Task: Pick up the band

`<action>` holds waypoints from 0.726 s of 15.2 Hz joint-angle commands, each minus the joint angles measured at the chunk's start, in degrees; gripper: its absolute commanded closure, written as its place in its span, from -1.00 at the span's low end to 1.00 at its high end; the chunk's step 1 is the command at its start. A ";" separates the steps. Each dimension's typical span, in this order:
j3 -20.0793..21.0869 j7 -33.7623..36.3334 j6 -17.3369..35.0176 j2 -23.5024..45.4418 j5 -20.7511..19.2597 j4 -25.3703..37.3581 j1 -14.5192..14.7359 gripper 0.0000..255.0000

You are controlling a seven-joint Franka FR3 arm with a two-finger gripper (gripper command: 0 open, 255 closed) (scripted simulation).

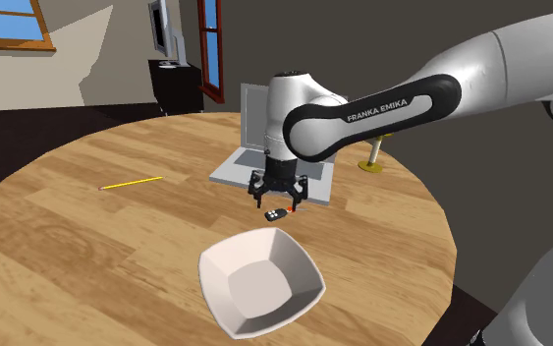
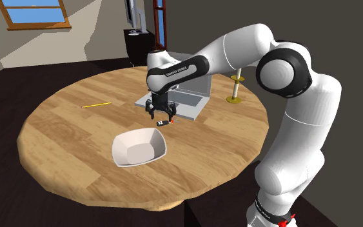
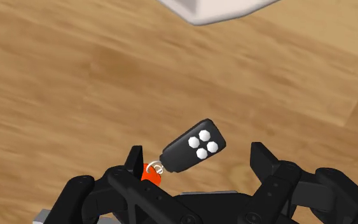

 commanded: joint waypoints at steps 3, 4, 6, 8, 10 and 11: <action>-0.06 0.44 2.55 1.16 -0.64 -1.49 0.07 -1.00; -0.06 0.44 2.55 1.15 -0.64 -1.49 0.08 -1.00; -0.07 0.40 2.54 1.12 -0.62 -1.50 0.06 1.00; -0.07 0.40 2.51 1.09 -0.60 -1.51 0.06 1.00; -0.06 0.40 2.51 1.08 -0.60 -1.50 0.06 1.00; -0.06 0.40 2.51 1.08 -0.60 -1.50 0.06 1.00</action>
